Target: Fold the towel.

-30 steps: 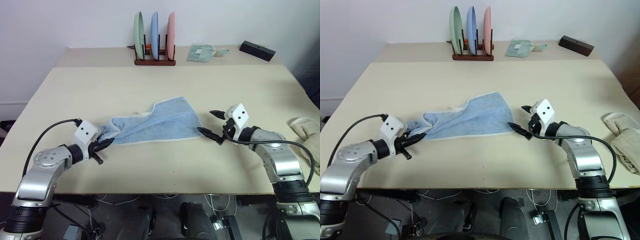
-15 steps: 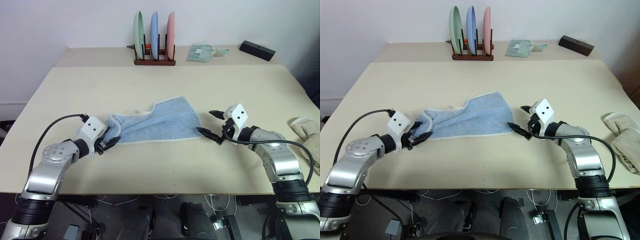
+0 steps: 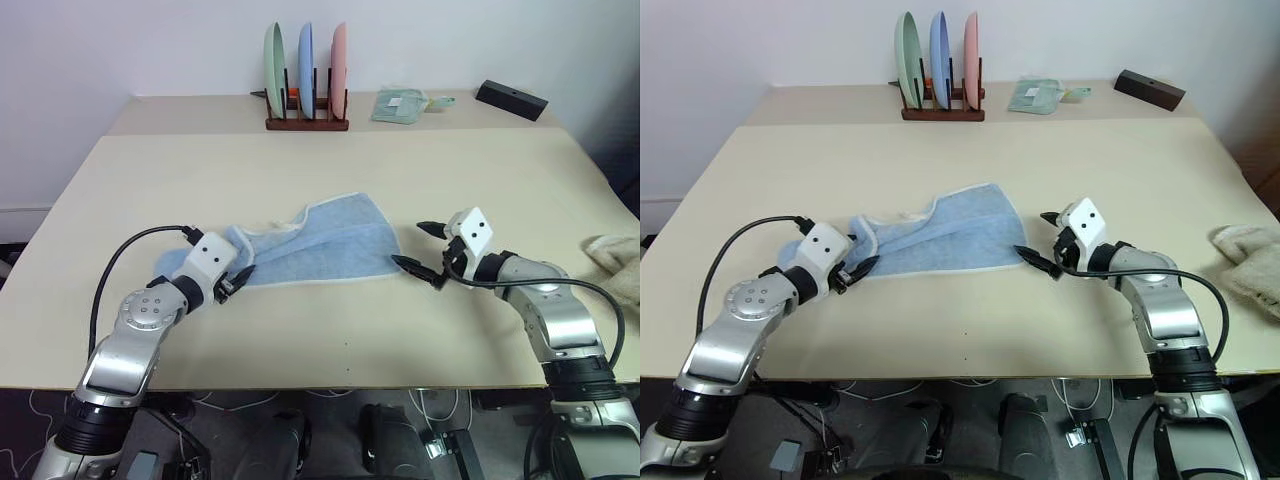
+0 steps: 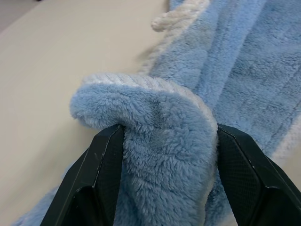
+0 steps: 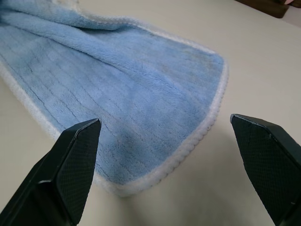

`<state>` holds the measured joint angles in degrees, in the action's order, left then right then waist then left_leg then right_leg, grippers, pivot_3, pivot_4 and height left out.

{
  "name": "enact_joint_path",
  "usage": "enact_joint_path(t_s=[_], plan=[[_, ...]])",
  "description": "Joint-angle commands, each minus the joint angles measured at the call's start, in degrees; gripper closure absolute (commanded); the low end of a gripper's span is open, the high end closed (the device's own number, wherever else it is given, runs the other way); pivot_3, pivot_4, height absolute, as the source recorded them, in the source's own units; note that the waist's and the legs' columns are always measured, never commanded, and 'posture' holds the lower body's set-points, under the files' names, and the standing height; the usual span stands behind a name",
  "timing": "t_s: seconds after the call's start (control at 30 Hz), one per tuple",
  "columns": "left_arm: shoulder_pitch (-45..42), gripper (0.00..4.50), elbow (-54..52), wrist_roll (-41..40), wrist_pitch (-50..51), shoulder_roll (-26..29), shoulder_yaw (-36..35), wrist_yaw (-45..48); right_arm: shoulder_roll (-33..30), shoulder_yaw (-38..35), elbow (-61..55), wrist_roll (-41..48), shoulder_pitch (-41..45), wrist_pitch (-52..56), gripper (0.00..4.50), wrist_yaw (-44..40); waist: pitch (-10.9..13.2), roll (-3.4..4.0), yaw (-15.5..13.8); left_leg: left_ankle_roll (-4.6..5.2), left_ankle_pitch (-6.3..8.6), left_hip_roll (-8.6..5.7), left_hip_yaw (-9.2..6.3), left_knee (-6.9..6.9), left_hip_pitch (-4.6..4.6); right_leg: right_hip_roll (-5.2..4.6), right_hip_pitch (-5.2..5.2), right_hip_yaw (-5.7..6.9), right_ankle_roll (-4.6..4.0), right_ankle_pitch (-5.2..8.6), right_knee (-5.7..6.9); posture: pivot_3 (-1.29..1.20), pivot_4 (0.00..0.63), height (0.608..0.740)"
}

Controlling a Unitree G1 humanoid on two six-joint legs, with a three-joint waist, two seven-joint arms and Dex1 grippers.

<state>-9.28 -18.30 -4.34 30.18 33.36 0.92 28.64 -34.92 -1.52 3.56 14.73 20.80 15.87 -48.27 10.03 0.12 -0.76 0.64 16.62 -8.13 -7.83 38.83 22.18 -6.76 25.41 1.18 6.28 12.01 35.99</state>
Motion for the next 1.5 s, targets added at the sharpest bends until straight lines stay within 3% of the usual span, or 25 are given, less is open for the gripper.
enact_joint_path(t_s=[0.03,0.1,0.23,0.5,0.6,0.83,0.97,1.13,1.27,1.5], plan=[[-1.25,1.81,-2.32,-0.49,-1.06,-0.28,-2.97,-1.10,-0.25,-0.56,-0.27,0.02,1.14,-1.20,0.00,-0.40,0.00,0.00,-0.05,0.00,0.00,0.00,0.00,0.00,0.00,0.00,0.00,0.00,0.00,0.00,0.00,0.00,0.150,0.740],[-1.59,2.39,-2.30,-0.66,-1.30,-0.50,-3.56,-1.35,-0.29,-0.56,-0.25,0.00,1.13,-1.23,0.00,-0.44,0.00,0.00,-0.04,0.00,0.00,0.00,0.00,0.00,0.00,0.00,0.00,0.00,0.00,0.00,0.00,0.00,0.150,0.740],[-1.94,4.45,-1.86,-1.35,-1.36,-0.82,-4.42,-1.27,-0.30,-0.73,-0.56,-0.01,0.86,-1.20,0.00,-0.37,0.00,0.00,-0.02,0.00,0.00,0.00,0.00,0.00,0.00,0.00,0.00,0.00,0.00,0.00,0.00,0.00,0.150,0.740],[-2.76,4.45,-0.69,-3.80,-1.66,-3.43,-7.38,-3.06,-0.61,-0.65,-1.08,-0.22,0.67,-1.31,0.00,-0.47,0.00,0.00,-0.04,0.00,0.00,0.00,0.00,0.00,0.00,0.00,0.00,0.00,0.00,0.00,0.00,0.00,0.150,0.740],[-2.94,4.45,-1.72,-11.47,-0.66,-5.63,-13.88,-1.44,-1.74,-0.67,-1.68,-0.47,1.82,-1.45,0.00,-1.42,0.00,-0.01,-0.02,0.00,0.00,0.00,0.00,0.01,0.00,0.00,-0.01,0.01,0.00,0.00,0.00,0.00,0.150,0.740],[6.87,4.45,-7.34,-26.05,7.55,3.74,-20.29,13.03,-2.44,0.12,0.82,0.06,8.37,-0.83,0.00,-3.75,0.00,0.02,0.89,-0.03,-0.01,0.08,0.03,-0.05,-0.01,0.01,0.05,-0.03,-0.02,0.01,0.00,0.00,0.150,0.740],[17.79,4.45,-13.11,-27.87,10.48,13.29,-19.26,22.12,-0.60,4.65,9.96,-4.58,15.51,-4.33,0.00,-4.45,0.06,-0.07,0.58,0.00,0.00,0.06,0.05,-0.04,-0.01,-0.01,0.01,-0.05,-0.02,0.01,-0.06,0.00,0.150,0.740],[22.19,4.45,-13.40,-27.98,11.52,17.42,-20.27,23.36,4.82,7.68,24.69,-8.76,25.57,-6.63,0.00,-1.81,0.11,0.00,0.38,0.25,0.14,0.07,0.07,-0.09,-0.05,0.02,0.03,-0.09,-0.04,0.02,-0.02,0.00,0.150,0.740],[23.88,4.45,-13.22,-25.55,9.85,18.93,-18.26,23.48,10.06,8.00,38.78,-11.14,33.77,-5.73,0.00,2.33,0.11,0.01,0.52,-0.03,-0.01,0.05,0.08,-0.18,-0.07,0.02,0.05,-0.13,-0.04,0.01,-0.03,0.00,0.150,0.740],[20.87,4.45,-13.46,-27.37,10.54,16.00,-17.44,20.88,15.62,9.35,56.82,-15.71,41.73,-7.28,0.00,5.64,0.10,0.00,0.79,-0.19,-0.12,0.06,0.12,-0.82,-0.39,0.04,0.04,-0.28,-0.13,0.04,-0.17,0.00,0.150,0.740]])
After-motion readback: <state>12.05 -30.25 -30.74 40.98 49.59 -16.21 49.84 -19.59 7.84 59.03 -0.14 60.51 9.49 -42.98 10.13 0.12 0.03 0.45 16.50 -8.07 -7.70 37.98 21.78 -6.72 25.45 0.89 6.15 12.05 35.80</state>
